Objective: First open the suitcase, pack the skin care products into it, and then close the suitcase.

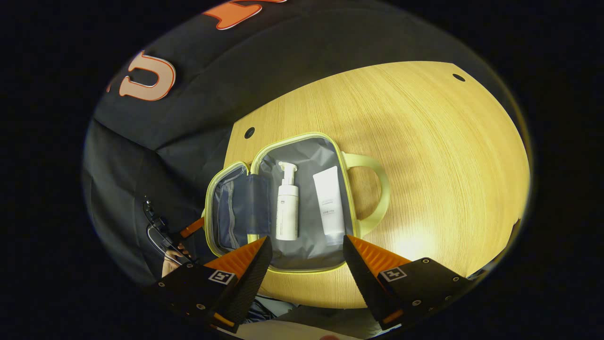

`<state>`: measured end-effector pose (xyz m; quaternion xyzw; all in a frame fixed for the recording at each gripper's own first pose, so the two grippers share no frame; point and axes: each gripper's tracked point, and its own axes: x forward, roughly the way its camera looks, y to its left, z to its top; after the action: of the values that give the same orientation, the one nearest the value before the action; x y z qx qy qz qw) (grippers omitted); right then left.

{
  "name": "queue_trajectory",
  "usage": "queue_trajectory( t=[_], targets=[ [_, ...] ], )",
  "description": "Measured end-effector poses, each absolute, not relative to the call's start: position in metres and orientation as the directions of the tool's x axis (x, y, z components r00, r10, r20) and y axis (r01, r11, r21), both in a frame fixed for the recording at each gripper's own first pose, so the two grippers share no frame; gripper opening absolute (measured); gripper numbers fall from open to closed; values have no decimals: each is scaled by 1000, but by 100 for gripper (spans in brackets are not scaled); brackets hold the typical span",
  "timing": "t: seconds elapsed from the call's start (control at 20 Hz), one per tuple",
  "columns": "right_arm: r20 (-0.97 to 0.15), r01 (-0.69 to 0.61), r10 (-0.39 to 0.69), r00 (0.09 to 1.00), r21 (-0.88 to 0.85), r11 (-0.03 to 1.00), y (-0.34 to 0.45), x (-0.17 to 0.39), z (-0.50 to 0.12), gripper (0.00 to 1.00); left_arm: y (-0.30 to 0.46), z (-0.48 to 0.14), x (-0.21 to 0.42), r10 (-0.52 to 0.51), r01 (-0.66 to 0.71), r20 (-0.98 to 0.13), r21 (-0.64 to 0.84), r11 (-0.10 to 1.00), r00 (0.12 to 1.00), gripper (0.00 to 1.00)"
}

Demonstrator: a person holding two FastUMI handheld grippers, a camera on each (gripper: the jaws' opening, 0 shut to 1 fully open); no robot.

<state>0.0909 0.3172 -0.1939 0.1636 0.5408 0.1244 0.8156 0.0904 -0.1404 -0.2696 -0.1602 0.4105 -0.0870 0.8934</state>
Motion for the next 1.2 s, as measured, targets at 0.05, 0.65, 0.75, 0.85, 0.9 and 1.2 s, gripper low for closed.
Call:
queue_trajectory(
  t=[0.05, 0.65, 0.75, 0.85, 0.9, 1.2],
  targets=[
    [-839, -24, 380, 389, 404, 915, 315, 90, -193, 96, -141, -268, 89, -288, 23, -707, -358, 933, 646, 15],
    [-799, -31, 425, 426, 457, 889, 297, 100, -178, 96, -179, -120, 80, -330, 64, -618, -411, 909, 713, 9],
    [-789, -44, 445, 424, 472, 880, 287, 105, -174, 96, -203, -84, 78, -329, 82, -587, -407, 910, 740, 9],
    [-776, -43, 457, 435, 489, 871, 271, 114, -168, 96, -227, -53, 80, -317, 108, -558, -375, 921, 767, 9],
    [-768, -39, 461, 446, 497, 867, 262, 119, -164, 96, -240, -41, 78, -311, 118, -554, -356, 927, 772, 9],
    [-737, -40, 455, 500, 505, 862, 181, 132, -145, 95, -350, 27, 90, -353, 213, -501, -316, 925, 790, 9]
  ],
)
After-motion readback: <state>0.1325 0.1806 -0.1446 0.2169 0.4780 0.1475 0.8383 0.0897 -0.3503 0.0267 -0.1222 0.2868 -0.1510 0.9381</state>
